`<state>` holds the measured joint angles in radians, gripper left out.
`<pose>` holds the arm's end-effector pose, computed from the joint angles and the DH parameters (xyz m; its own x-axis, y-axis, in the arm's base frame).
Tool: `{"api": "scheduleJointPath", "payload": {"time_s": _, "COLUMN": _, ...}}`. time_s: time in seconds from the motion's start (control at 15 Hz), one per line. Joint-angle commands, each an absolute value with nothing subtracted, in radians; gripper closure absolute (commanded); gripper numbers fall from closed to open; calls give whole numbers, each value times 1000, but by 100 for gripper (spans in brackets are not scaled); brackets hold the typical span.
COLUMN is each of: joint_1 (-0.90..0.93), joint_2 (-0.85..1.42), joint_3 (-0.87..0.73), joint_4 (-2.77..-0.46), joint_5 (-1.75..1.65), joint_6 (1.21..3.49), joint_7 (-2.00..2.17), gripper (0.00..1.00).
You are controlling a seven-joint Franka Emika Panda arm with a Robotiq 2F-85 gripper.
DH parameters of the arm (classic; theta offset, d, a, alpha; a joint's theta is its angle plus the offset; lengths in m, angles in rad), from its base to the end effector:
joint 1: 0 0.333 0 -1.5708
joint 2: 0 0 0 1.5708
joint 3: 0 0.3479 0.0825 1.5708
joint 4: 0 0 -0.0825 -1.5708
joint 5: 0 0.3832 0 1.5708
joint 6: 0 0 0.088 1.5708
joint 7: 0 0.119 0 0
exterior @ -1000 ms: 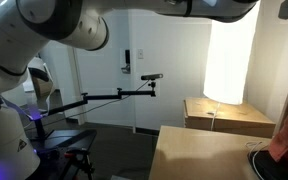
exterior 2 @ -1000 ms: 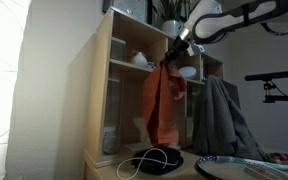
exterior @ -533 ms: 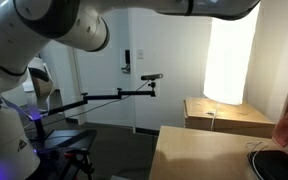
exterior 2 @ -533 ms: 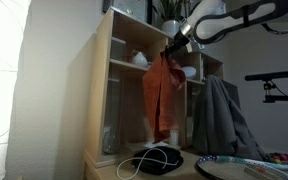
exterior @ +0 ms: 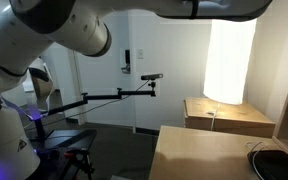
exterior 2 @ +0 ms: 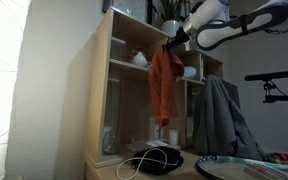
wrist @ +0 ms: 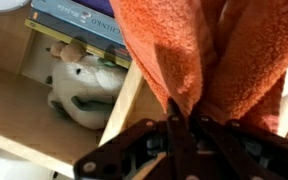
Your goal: Pick up the orange towel from the table, wipe the top shelf of the cabinet and put back on the table
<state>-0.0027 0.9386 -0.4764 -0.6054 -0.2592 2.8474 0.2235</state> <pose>0.8335 -0.1159 0.6363 0.3059 0.3091 0.9005 -0.3331 -0.8513 0.4054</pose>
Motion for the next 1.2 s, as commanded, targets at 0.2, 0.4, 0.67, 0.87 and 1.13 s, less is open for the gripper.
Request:
{"api": "scheduleJointPath", "payload": {"time_s": 0.2, "joint_1": -5, "joint_2": 947, "joint_3": -489, "joint_4": -592, "joint_5": -231, "joint_6": 2866, "joint_7": 275, "gripper": 98}}
{"api": "scheduleJointPath", "payload": {"time_s": 0.4, "joint_1": -16, "joint_2": 938, "joint_3": -436, "joint_4": -606, "joint_5": -210, "joint_6": 2832, "joint_7": 255, "gripper": 98}}
{"api": "scheduleJointPath", "payload": {"time_s": 0.67, "joint_1": -47, "joint_2": 924, "joint_3": -309, "joint_4": -627, "joint_5": -160, "joint_6": 2782, "joint_7": 152, "gripper": 98}}
{"api": "scheduleJointPath", "payload": {"time_s": 0.87, "joint_1": -91, "joint_2": 916, "joint_3": -145, "joint_4": -631, "joint_5": -89, "joint_6": 2750, "joint_7": -6, "gripper": 98}}
{"api": "scheduleJointPath", "payload": {"time_s": 1.13, "joint_1": -140, "joint_2": 919, "joint_3": -4, "joint_4": -610, "joint_5": -33, "joint_6": 2690, "joint_7": -136, "gripper": 98}}
